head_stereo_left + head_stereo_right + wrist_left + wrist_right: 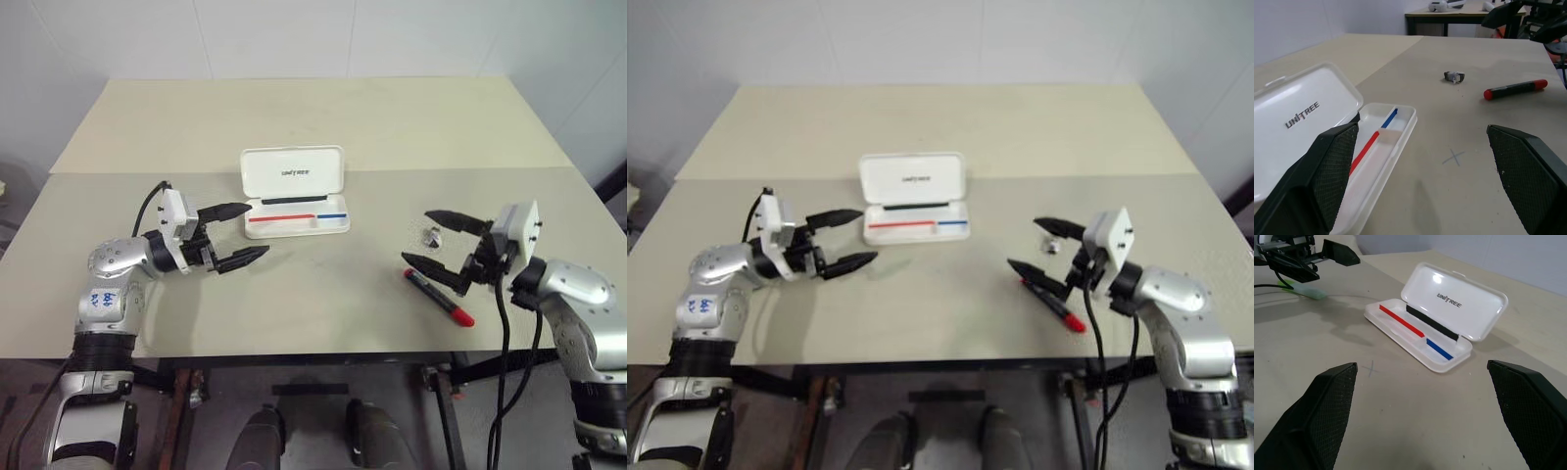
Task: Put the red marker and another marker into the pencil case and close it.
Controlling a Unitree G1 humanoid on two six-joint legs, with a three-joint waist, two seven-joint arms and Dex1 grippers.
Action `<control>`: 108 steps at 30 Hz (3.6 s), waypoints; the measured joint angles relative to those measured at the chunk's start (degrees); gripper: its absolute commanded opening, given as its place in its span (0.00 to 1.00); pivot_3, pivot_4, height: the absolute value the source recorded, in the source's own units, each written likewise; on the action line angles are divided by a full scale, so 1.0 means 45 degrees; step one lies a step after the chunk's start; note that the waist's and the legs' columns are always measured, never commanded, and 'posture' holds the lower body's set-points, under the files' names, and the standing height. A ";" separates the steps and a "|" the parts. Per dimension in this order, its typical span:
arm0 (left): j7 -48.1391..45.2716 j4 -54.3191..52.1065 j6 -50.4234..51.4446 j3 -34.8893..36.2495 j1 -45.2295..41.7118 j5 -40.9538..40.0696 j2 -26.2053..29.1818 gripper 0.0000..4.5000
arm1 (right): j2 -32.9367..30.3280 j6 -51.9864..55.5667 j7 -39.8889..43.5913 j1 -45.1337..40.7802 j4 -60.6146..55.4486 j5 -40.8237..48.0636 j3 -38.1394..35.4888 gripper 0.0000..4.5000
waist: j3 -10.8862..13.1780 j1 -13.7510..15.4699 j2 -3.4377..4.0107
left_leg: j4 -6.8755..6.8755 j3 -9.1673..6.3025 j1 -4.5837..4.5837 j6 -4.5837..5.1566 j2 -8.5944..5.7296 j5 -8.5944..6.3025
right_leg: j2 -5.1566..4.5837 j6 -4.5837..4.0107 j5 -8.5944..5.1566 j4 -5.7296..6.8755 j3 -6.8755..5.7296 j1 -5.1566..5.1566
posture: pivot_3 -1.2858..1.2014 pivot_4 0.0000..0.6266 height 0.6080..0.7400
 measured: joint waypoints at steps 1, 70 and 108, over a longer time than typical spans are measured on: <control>-0.0019 0.0103 -0.0021 -0.0072 -0.0107 0.0023 -0.0011 0.99 | 0.0000 0.0000 -0.0031 -0.0026 -0.0005 0.0014 -0.0035 1.00 | 0.0000 -0.0025 0.0000 | 0.0000 0.0002 0.0005 0.0000 0.0002 0.0000 | 0.0002 0.0000 0.0000 0.0002 0.0001 0.0002 | 0.52 0.24 1.00; 0.0089 1.1799 -0.4839 -0.4068 -0.7138 0.7605 -0.1128 0.01 | 0.0155 -0.0014 0.1087 -0.2557 0.0049 -0.0379 0.1682 1.00 | -0.0002 0.0008 -0.0011 | 0.0116 -0.0010 -0.0021 0.0032 -0.0006 -0.0023 | 0.0012 0.0040 0.0015 0.0014 -0.0016 0.0030 | 0.52 0.24 1.00; -0.2609 0.0275 0.1158 -0.4574 -0.1571 0.5135 0.0092 0.34 | 0.1295 -0.0021 0.0929 -0.1977 0.0049 -0.0430 0.2035 1.00 | -0.0003 -0.0011 -0.0004 | 0.0142 -0.0013 0.0007 0.0023 0.0000 -0.0060 | 0.0006 0.0022 -0.0057 0.0119 0.0002 0.0018 | 0.52 0.24 1.00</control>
